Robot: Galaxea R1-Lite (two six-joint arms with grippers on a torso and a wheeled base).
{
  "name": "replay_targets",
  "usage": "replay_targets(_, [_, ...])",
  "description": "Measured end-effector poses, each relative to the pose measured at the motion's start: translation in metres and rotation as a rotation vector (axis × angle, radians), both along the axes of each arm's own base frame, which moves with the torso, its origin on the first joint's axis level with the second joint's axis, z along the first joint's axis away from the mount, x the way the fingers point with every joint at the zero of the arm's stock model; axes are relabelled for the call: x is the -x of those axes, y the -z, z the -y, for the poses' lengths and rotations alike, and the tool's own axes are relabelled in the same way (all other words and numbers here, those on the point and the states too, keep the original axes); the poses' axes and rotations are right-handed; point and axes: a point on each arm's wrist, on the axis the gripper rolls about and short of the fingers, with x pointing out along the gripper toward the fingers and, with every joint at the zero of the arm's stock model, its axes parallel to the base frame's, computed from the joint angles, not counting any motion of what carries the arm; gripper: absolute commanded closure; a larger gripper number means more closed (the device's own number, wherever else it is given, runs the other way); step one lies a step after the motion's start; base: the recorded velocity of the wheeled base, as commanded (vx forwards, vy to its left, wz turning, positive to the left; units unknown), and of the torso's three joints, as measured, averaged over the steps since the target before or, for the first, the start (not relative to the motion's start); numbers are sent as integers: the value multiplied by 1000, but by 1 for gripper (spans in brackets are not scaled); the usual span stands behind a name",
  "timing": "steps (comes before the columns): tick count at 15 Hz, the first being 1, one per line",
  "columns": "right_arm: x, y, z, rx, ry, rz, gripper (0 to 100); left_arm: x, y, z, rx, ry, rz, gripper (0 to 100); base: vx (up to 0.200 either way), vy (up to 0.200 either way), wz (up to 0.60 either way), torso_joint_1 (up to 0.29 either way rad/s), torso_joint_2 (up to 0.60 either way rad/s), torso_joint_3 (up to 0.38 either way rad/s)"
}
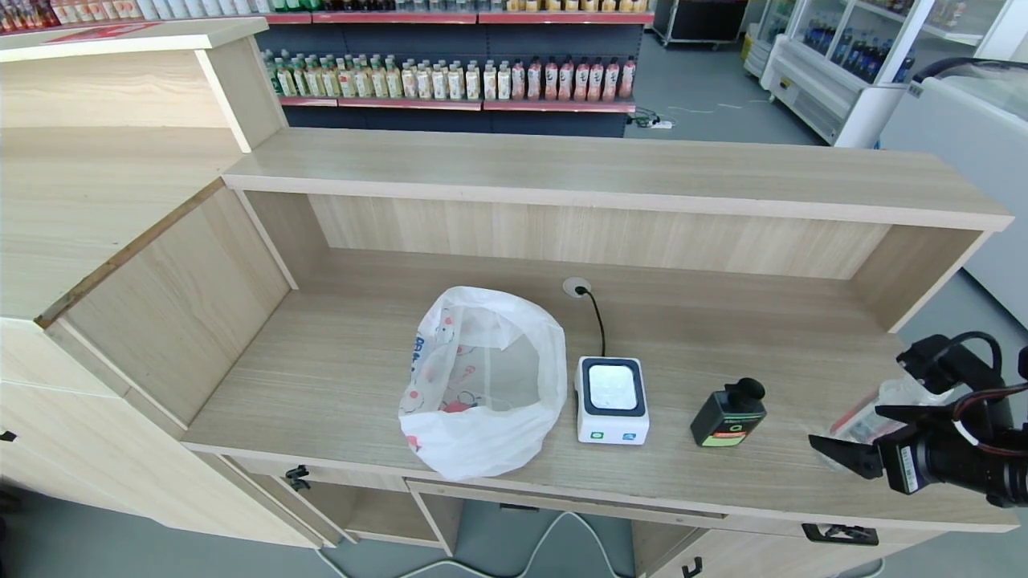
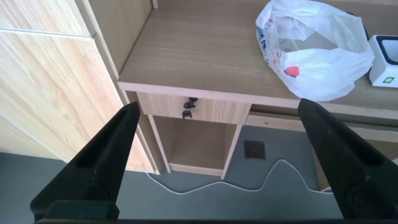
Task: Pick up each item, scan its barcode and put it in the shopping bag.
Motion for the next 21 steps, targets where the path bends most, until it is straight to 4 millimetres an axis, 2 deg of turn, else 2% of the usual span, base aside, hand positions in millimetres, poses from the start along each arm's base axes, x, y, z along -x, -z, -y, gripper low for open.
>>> replay_targets(3, [-11,13,0,-6,-103,-10,0,0,0,0,0,0,0,0,0,0,0,0,0,0])
replay_targets(8, [-34,31,0,-3,-150,45,0,0,0,0,0,0,0,0,0,0,0,0,0,0])
replay_targets(21, [-81,78,-29,-43,-335,135,0,0,0,0,0,0,0,0,0,0,0,0,0,0])
